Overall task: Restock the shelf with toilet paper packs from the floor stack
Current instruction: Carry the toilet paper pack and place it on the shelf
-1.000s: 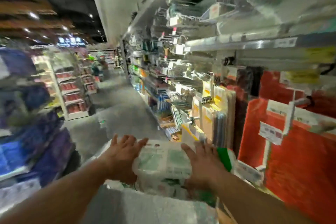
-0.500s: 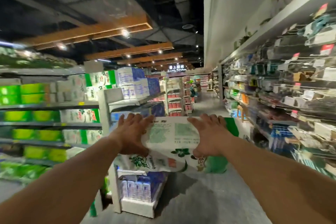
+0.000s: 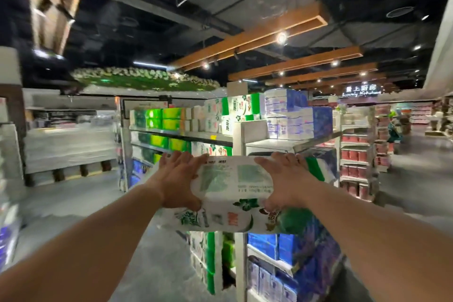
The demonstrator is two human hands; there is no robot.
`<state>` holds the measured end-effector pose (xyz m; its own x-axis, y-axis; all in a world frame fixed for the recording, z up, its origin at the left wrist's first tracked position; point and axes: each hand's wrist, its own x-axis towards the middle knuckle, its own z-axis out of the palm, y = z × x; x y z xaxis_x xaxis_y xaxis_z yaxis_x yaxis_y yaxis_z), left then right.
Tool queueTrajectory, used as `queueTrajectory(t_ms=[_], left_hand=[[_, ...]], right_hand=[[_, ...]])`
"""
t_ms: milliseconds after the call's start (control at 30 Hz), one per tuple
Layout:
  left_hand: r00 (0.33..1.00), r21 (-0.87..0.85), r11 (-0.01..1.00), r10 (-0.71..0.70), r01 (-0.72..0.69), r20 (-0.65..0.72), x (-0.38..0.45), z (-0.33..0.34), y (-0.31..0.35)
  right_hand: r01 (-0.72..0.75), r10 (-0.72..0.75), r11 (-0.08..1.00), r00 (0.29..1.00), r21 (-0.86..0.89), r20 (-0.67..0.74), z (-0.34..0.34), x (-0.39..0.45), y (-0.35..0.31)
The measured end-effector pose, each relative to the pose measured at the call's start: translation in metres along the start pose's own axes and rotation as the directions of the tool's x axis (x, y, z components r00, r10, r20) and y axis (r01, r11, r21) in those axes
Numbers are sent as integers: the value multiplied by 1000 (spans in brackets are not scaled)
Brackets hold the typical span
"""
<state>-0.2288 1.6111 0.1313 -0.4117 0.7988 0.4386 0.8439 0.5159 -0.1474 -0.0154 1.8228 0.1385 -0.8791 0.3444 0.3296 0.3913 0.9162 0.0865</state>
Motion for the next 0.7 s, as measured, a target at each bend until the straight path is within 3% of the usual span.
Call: queueTrajectory(t_ms=[300, 700], left_hand=[[1000, -33, 999, -24, 25, 13, 131, 87, -137], [1000, 59, 998, -17, 16, 6, 351, 238, -309]], right_hand=[[46, -46, 999, 998, 3, -39, 68, 206, -15], [69, -68, 997, 997, 28, -41, 197, 508, 3]])
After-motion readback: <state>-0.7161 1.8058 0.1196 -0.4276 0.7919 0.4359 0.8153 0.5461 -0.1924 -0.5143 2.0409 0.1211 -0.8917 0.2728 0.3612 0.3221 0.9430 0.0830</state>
